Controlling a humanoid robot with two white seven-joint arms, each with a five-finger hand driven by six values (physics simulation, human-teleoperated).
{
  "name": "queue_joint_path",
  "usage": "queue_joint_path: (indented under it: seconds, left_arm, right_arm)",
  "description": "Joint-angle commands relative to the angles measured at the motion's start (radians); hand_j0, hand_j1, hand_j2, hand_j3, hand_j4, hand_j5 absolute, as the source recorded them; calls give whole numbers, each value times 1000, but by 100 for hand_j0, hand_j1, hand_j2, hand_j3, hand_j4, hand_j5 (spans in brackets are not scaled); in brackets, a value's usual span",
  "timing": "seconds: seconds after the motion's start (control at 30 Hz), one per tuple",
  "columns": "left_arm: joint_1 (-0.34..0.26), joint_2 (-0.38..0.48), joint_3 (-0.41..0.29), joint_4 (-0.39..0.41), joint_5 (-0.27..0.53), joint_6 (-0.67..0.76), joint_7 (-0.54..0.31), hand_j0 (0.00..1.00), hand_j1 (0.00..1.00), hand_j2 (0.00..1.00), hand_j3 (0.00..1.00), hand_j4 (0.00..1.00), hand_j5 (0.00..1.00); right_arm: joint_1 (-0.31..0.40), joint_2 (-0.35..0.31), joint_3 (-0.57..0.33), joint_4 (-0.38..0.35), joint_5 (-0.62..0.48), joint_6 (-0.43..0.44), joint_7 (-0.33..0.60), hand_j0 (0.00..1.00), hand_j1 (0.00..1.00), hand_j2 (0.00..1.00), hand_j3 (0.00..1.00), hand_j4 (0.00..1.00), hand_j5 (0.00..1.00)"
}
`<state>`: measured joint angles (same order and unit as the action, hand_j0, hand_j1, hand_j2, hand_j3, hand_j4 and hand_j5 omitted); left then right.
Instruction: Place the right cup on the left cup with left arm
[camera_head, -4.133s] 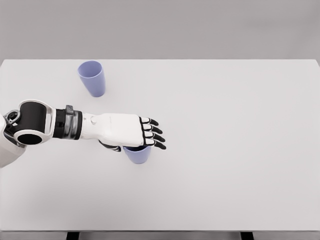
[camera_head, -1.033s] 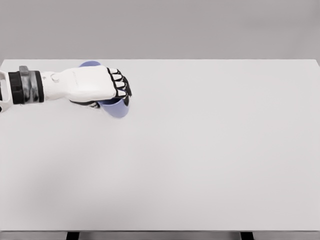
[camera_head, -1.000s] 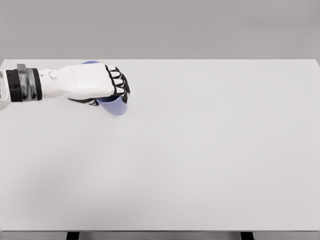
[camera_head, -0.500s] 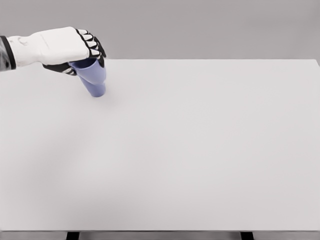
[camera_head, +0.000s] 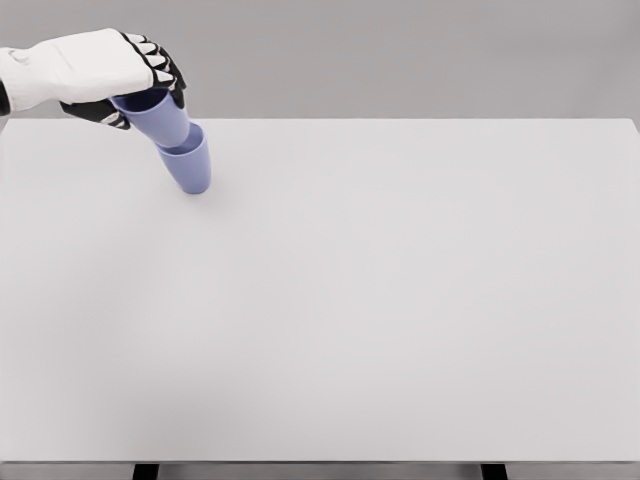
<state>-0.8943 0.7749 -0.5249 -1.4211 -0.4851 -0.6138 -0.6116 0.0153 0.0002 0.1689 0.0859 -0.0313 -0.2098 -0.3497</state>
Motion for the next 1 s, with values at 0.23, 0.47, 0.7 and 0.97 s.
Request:
queue_joint_path:
  seconds: [0.23, 0.47, 0.7, 0.97]
  left_arm:
    - [-23, -85, 0, 140, -61, 3, 1, 59, 59, 59, 59, 59, 59]
    - [-40, -146, -1, 209, -115, 3, 1, 59, 59, 59, 59, 59, 59]
    - [-55, -146, 2, 241, -118, 3, 1, 59, 59, 59, 59, 59, 59]
    - [-54, -147, -1, 243, -116, 3, 1, 59, 59, 59, 59, 59, 59]
  right_arm:
    - [0, 0, 0, 0, -1, 0, 0, 100, 100, 100, 100, 100, 100]
    - [0, 0, 0, 0, -1, 0, 0, 100, 100, 100, 100, 100, 100]
    - [0, 0, 0, 0, -1, 0, 0, 100, 100, 100, 100, 100, 100]
    - [0, 0, 0, 0, -1, 0, 0, 100, 100, 100, 100, 100, 100]
